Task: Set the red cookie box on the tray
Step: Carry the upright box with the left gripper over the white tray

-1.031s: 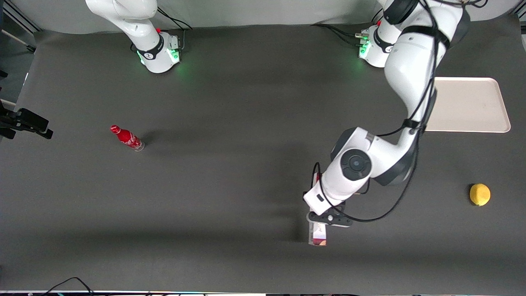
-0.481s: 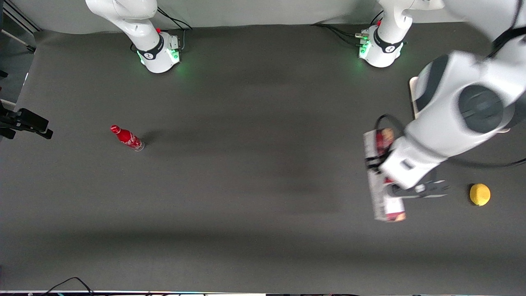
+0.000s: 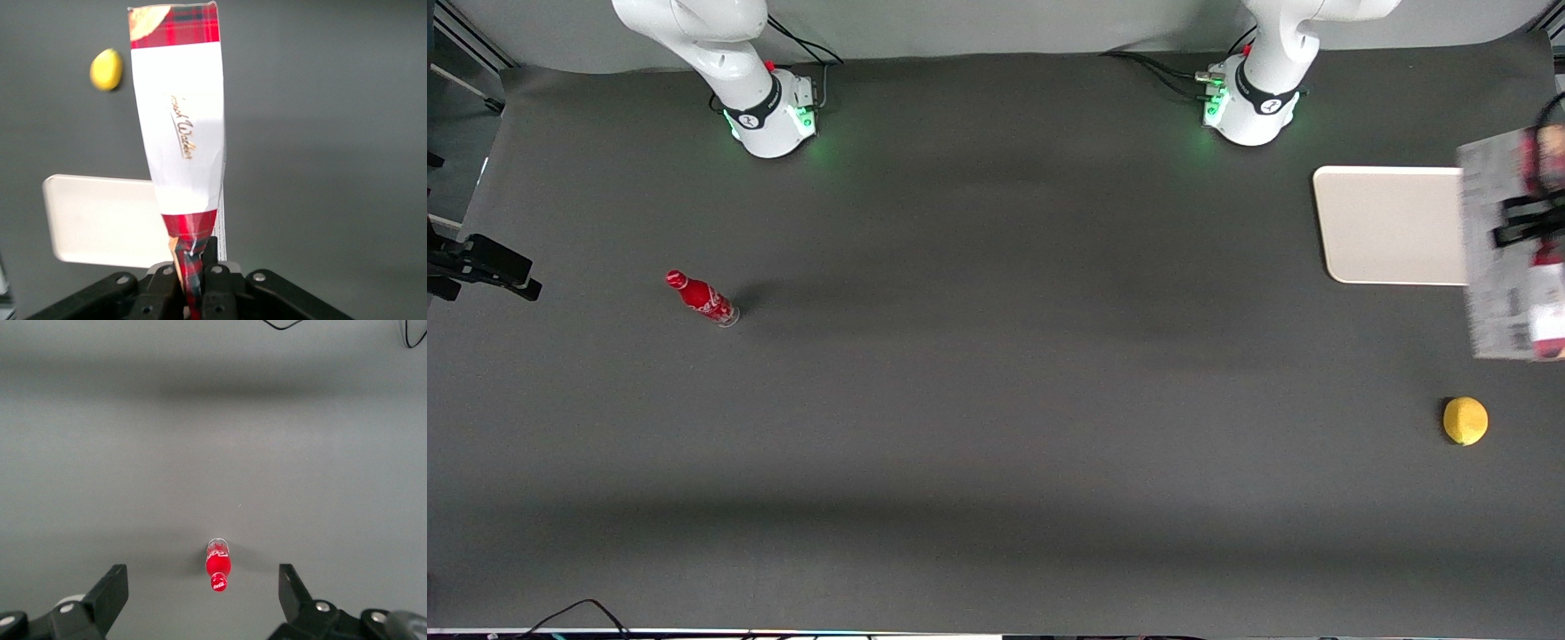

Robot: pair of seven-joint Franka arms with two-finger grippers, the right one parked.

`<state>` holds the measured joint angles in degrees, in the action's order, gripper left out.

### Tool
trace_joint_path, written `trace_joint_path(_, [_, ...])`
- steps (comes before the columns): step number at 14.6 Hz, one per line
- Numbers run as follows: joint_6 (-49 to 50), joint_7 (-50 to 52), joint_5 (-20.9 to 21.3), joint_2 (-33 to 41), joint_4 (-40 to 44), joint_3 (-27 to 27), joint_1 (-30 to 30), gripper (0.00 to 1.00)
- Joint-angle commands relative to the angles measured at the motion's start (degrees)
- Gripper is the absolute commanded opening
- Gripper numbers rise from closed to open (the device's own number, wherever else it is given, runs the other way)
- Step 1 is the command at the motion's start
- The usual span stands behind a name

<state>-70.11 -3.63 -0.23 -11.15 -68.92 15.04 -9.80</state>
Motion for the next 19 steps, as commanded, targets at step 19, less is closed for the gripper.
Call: trace_joint_path(19, [-61.8,-52.4,2.1,5.4,-61.7,43.7,3.9,0.00])
